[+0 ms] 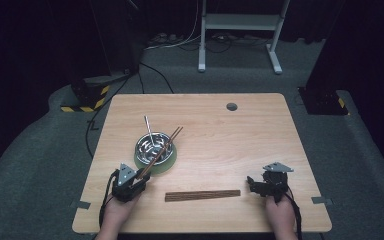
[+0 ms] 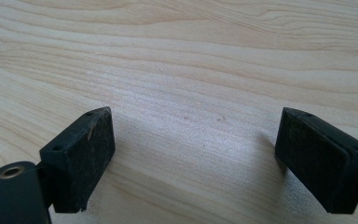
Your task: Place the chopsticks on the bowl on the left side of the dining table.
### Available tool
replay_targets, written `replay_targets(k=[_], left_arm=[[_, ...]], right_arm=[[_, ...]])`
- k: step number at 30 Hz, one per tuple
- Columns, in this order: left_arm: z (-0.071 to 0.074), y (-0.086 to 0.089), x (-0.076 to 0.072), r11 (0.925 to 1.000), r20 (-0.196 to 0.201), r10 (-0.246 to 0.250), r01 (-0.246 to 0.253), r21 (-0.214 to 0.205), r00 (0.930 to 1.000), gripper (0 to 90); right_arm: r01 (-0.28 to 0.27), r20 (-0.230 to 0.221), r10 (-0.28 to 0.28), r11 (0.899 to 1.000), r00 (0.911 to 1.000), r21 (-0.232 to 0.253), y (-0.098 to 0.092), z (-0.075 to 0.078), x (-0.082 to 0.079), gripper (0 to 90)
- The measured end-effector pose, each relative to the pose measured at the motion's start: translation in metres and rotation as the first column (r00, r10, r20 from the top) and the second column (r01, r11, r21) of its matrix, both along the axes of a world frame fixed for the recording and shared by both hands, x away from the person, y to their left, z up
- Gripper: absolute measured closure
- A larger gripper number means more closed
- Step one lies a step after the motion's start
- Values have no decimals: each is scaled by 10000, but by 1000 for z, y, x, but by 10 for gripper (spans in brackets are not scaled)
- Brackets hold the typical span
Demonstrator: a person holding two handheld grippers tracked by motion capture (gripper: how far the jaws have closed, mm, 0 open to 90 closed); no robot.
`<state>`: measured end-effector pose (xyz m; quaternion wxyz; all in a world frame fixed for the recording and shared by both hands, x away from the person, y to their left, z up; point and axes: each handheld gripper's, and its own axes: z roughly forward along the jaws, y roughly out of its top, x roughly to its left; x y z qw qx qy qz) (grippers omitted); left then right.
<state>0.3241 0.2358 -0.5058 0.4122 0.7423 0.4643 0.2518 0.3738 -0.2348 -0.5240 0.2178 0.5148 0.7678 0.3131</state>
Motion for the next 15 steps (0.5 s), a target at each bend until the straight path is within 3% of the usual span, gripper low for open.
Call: replay_targets(k=[5, 8, 9, 10, 11, 15], left_arm=[[-1, -1, 1, 9996, 2, -214, 214, -167, 9998, 753], [0, -1, 0, 9992, -47, -359, 359, -151, 9993, 754], [-1, -2, 0, 9989, 79, -269, 272, -389, 9996, 755], [0, 1, 0, 9986, -46, -506, 506, -149, 9987, 755], [-1, 0, -1, 9984, 83, -332, 335, -448, 9994, 755], [0, 4, -4, 9977, 137, -467, 473, -483, 9988, 755]], right_arm=[[21, 32, -21, 10000, 10000, 22, 0, 0, 0, 117], [13, -5, -13, 10000, 10000, 7, 0, 0, 0, 117], [10, -8, -10, 10000, 10000, 7, 0, 0, 0, 117], [14, -10, -14, 10000, 10000, 11, 0, 0, 0, 117], [13, -7, -13, 10000, 10000, 10, 0, 0, 0, 117], [-9, -9, 9, 10000, 10000, 13, 0, 0, 0, 117]])
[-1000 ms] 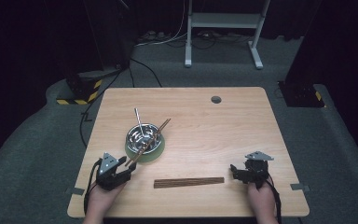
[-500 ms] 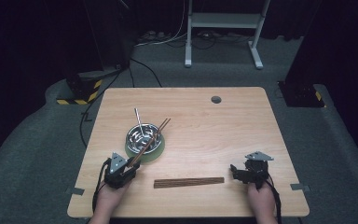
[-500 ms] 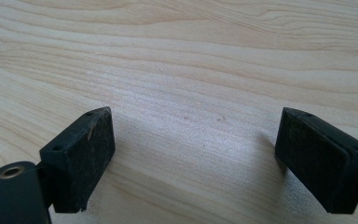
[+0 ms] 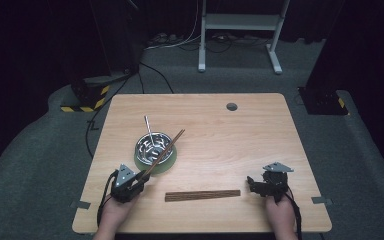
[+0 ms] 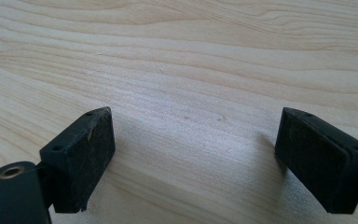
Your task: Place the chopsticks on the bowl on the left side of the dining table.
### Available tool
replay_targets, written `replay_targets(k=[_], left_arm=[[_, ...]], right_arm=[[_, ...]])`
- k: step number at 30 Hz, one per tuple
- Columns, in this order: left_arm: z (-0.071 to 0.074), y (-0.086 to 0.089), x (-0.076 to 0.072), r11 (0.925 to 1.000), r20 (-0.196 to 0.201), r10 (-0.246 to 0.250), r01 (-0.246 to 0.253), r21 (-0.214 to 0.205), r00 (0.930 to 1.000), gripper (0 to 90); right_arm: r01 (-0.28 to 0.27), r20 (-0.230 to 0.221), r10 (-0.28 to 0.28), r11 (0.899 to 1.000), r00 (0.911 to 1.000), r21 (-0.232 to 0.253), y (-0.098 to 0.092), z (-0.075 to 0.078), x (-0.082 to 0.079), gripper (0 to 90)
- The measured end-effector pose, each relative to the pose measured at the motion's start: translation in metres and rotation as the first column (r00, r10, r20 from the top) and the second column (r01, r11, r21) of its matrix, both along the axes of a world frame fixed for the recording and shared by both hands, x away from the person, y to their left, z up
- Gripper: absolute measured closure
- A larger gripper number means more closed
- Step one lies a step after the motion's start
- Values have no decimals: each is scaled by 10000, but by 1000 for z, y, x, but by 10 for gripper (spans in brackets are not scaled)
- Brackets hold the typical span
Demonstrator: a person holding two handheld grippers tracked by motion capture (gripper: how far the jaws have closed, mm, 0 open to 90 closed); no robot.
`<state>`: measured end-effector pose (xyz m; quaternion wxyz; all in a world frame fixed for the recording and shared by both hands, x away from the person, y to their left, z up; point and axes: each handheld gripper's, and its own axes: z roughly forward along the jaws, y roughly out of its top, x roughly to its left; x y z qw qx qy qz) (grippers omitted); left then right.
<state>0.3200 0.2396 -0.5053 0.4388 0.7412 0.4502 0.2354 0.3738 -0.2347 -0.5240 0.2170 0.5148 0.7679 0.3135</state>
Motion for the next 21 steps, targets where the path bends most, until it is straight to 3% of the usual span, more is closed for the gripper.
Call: replay_targets(k=[6, 9, 11, 12, 18, 19, 21], left_arm=[[-1, 3, -2, 9998, -27, -76, 76, -187, 10000, 748], [-2, 2, -1, 9998, -58, -117, 116, -160, 9999, 644], [-3, 1, -1, 10000, -76, -38, 38, -51, 10000, 597], [-2, 4, -1, 9987, -196, -263, 272, 437, 9995, 556], [-5, 7, 1, 9970, -328, -137, 161, 754, 9994, 515], [-6, 6, 0, 9994, -185, 155, -149, 315, 9997, 515], [-5, 10, 0, 9992, -223, 217, -209, 351, 9995, 516]], right_arm=[[-152, 80, 152, 9998, 9999, -93, -1, 0, 1, 117], [-148, -40, 148, 9999, 9999, -8, 0, 0, 1, 117], [-161, -53, 161, 9999, 9999, -7, 0, 0, 1, 117], [-160, -49, 159, 9999, 9999, -13, 0, 0, 1, 117], [-168, -112, 169, 9999, 9998, 26, 0, 1, 1, 117], [-176, -113, 176, 9998, 9998, 22, 0, 1, 1, 117], [-182, -108, 183, 9998, 9998, 18, 0, 1, 1, 117]])
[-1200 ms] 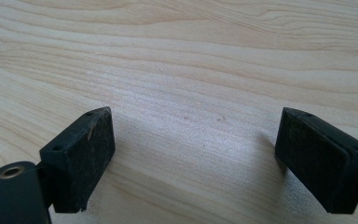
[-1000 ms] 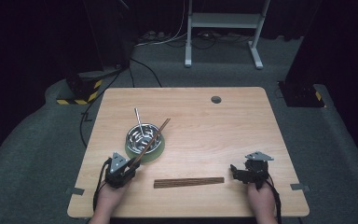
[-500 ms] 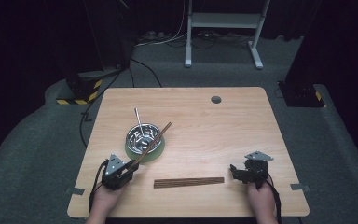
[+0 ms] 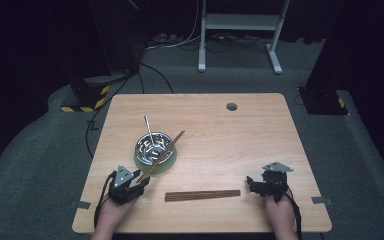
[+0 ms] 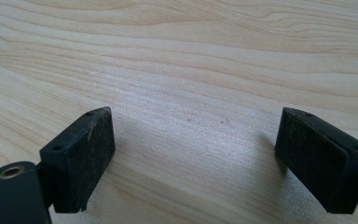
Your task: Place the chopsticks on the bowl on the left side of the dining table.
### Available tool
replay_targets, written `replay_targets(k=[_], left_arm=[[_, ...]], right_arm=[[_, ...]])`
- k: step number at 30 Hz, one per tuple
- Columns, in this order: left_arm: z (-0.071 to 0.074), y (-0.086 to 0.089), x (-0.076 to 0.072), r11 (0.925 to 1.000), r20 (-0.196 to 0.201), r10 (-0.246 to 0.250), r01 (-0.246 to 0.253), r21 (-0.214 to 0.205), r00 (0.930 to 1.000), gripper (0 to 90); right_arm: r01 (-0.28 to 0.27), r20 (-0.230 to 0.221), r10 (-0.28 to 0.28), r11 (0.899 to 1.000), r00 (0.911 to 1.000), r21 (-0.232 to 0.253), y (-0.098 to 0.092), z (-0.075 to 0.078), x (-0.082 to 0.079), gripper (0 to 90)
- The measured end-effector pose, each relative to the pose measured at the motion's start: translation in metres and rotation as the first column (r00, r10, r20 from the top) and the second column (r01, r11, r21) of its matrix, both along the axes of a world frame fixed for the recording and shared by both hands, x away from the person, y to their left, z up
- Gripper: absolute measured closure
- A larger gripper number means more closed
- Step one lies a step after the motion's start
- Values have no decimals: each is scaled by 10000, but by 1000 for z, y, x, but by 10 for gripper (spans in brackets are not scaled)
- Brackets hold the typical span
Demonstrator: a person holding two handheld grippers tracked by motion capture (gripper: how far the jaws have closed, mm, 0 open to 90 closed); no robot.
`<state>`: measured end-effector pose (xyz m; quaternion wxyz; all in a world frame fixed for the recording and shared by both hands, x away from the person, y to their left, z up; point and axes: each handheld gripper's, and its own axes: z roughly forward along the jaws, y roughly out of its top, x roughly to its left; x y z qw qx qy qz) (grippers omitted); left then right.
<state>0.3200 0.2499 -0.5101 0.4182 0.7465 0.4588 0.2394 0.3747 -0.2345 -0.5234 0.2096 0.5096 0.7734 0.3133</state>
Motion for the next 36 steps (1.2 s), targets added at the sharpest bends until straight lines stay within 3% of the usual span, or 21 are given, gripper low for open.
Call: replay_targets(k=[11, 15, 23, 26, 27, 31, 35, 36], left_arm=[[3, 25, 2, 9932, -34, 1066, -1066, -473, 9943, 496], [3, 32, 5, 9869, -94, 1489, -1492, -608, 9888, 491], [3, 44, 15, 9661, -300, 2341, -2359, -1050, 9718, 486], [5, 48, 19, 9640, -262, 2478, -2491, -925, 9685, 486], [4, 48, 20, 9581, -229, 2603, -2612, -1176, 9652, 487], [4, 51, 27, 9543, -345, 2749, -2770, -1120, 9609, 503], [4, 51, 34, 9489, -338, 2913, -2932, -1170, 9560, 515], [4, 51, 35, 9490, -260, 2929, -2940, -1136, 9558, 520]], right_arm=[[-55, 43, 55, 10000, 10000, -17, 0, 0, 0, 117], [31, 193, -31, 10000, 9998, -25, 1, -1, 1, 118], [145, 26, -145, 9999, 9999, -33, 0, 0, -3, 109], [196, 19, -196, 9998, 9998, -23, 0, 0, -3, 109], [199, 18, -199, 9998, 9998, -23, 0, 0, -3, 108], [-76, 99, 77, 9999, 9999, -105, -1, -1, 0, 101], [-59, -196, 53, 9995, 9998, -320, 6, 5, 2, 121], [-174, 122, 179, 9989, 9998, -441, 10, 6, 2, 120]])
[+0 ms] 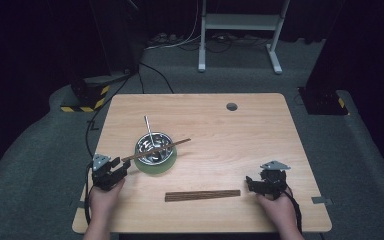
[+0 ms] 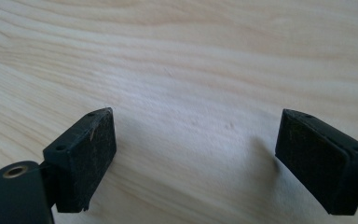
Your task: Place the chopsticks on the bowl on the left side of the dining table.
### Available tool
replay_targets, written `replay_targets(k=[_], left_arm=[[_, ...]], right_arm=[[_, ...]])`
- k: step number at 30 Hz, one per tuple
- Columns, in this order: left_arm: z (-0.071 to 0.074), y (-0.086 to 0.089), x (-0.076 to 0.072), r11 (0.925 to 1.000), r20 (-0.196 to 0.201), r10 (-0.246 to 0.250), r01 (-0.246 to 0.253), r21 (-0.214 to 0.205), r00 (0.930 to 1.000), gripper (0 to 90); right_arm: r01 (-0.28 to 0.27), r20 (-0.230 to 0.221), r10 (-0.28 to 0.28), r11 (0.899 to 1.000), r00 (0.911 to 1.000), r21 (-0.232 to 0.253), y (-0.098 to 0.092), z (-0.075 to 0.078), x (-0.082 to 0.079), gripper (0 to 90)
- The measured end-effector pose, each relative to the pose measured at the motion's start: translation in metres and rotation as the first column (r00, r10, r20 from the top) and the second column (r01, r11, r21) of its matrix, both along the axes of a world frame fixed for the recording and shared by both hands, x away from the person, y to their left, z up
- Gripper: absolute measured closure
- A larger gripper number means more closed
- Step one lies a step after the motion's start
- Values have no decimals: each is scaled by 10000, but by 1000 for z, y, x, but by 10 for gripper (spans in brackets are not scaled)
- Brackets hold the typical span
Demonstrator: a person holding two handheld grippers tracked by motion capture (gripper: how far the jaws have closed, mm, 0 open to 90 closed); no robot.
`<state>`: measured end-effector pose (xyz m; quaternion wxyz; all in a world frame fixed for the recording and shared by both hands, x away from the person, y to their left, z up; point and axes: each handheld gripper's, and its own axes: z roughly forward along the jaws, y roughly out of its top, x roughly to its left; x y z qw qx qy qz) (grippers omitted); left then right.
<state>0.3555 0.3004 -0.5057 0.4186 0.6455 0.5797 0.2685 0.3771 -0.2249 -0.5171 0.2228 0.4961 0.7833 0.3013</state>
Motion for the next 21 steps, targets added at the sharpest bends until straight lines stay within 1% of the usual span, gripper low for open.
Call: replay_targets(k=[1, 2, 3, 4, 5, 6, 7, 9, 10, 11, 13, 14, 15, 16, 17, 18, 20, 21], left_arm=[[0, -1, 1, 10000, 1, 33, -33, -11, 10000, 523], [0, -1, 3, 10000, 16, 5, -6, 64, 10000, 527], [0, -1, 4, 9999, 90, -71, 70, 134, 9999, 534], [0, -2, 5, 10000, 93, 84, -84, -45, 9999, 539], [-1, -2, 6, 9998, 51, 182, -181, -122, 9998, 542], [-2, -2, 7, 9993, -1, 280, -280, -243, 9996, 545], [-3, -3, 7, 9986, -23, 356, -356, -388, 9994, 548], [-3, -4, 8, 9991, -4, 358, -358, -237, 9994, 551], [-3, -4, 8, 9992, 24, 347, -347, -176, 9994, 551], [-3, -4, 8, 9987, 66, 439, -437, -275, 9990, 553], [-3, -2, 7, 9986, 99, 486, -484, -235, 9988, 565], [-3, -2, 7, 9982, 159, 515, -511, -299, 9985, 570], [-3, -2, 8, 9981, 175, 531, -526, -312, 9984, 572], [-3, -2, 8, 9977, 157, 564, -558, -375, 9983, 572], [-3, -2, 8, 9972, 150, 607, -600, -450, 9980, 571], [-3, -2, 9, 9970, 145, 613, -605, -491, 9980, 572], [-4, -3, 10, 9966, 147, 628, -620, -542, 9979, 572], [-5, -2, 10, 9970, 158, 603, -594, -499, 9981, 574]], right_arm=[[-127, 16, 126, 9998, 9999, 149, 4, 4, -1, 120], [-320, 326, 315, 9994, 9990, 160, 9, 7, 0, 120], [-504, 413, 495, 9985, 9979, 197, 15, 11, 0, 120], [-526, 506, 514, 9984, 9974, 229, 22, 16, 0, 120], [-644, 697, 630, 9977, 9956, 190, 31, 20, 1, 130], [-789, 847, 765, 9966, 9935, 252, 38, 23, 3, 139], [-873, 840, 844, 9957, 9929, 306, 44, 25, 5, 148], [-1153, 986, 1109, 9926, 9889, 393, 61, 30, 10, 176], [-1302, 1170, 1254, 9909, 9852, 343, 70, 32, 13, 197], [-1455, 1268, 1407, 9889, 9819, 294, 79, 33, 17, 218], [-1664, 1417, 1619, 9859, 9766, 200, 96, 35, 24, 245], [-1765, 1459, 1709, 9839, 9744, 262, 104, 35, 28, 261], [-1843, 1452, 1771, 9822, 9734, 375, 112, 36, 33, 299], [-2000, 1408, 1904, 9781, 9716, 574, 119, 36, 37, 330], [-2137, 1460, 2023, 9746, 9684, 671, 126, 35, 42, 348], [-2210, 1421, 2088, 9723, 9676, 762, 134, 34, 47, 363], [-2321, 1418, 2206, 9701, 9650, 704, 150, 31, 58, 380], [-2364, 1373, 2249, 9688, 9647, 738, 159, 28, 64, 388]])
